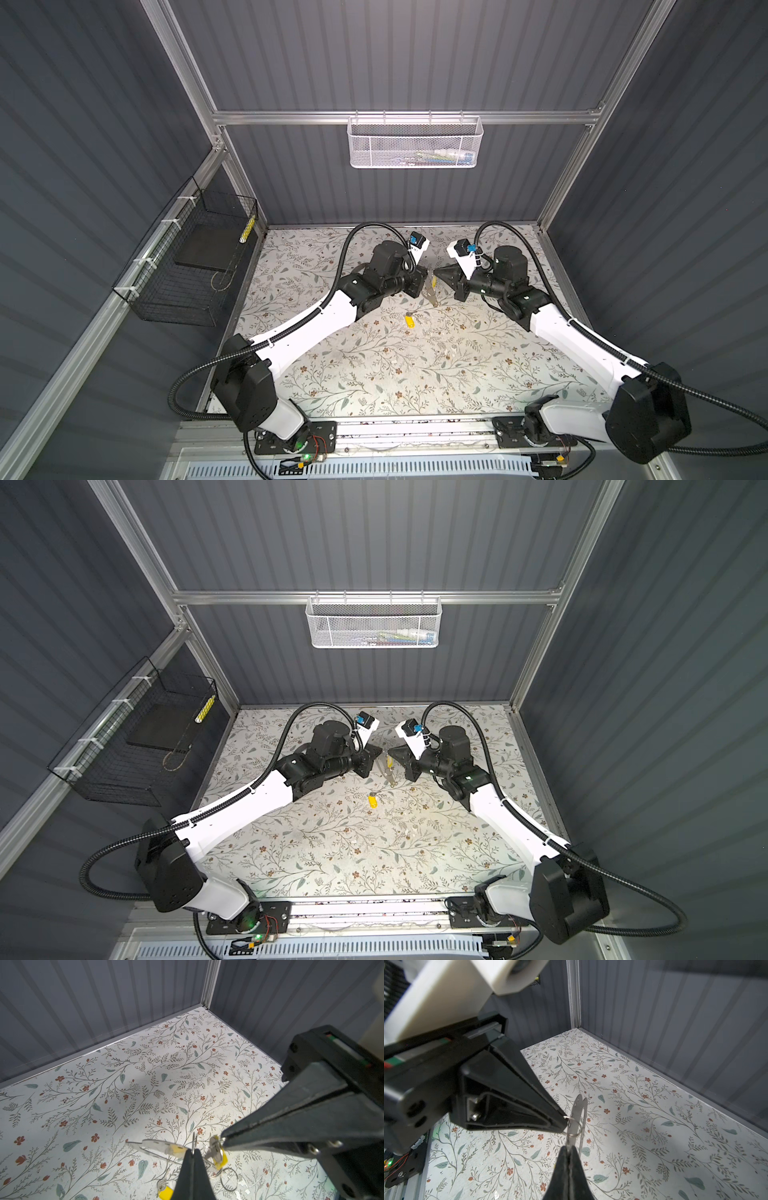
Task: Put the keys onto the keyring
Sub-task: 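Carry the key toward the plate held by the left gripper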
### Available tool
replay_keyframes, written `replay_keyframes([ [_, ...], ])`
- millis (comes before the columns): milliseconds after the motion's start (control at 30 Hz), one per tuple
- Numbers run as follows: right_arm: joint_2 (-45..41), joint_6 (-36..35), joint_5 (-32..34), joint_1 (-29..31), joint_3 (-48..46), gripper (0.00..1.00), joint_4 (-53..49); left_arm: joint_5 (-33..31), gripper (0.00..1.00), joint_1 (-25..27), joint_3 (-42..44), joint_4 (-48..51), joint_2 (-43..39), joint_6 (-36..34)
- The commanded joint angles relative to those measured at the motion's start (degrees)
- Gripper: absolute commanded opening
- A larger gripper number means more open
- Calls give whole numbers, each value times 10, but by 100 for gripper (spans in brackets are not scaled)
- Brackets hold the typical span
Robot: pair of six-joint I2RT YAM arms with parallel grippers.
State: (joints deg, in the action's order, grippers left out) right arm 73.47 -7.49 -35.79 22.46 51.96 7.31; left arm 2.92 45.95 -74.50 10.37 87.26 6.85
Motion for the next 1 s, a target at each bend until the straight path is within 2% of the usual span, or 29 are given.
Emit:
replay_keyframes([
  [0, 3, 8, -2, -4, 19, 0, 12, 14, 0, 5, -12, -10, 0, -8],
  [733, 13, 7, -16, -10, 26, 0, 0, 15, 0, 11, -7, -22, -5, -12],
  [967, 5, 21, 9, -11, 16, 0, 13, -21, 0, 11, -10, -13, -3, -6],
])
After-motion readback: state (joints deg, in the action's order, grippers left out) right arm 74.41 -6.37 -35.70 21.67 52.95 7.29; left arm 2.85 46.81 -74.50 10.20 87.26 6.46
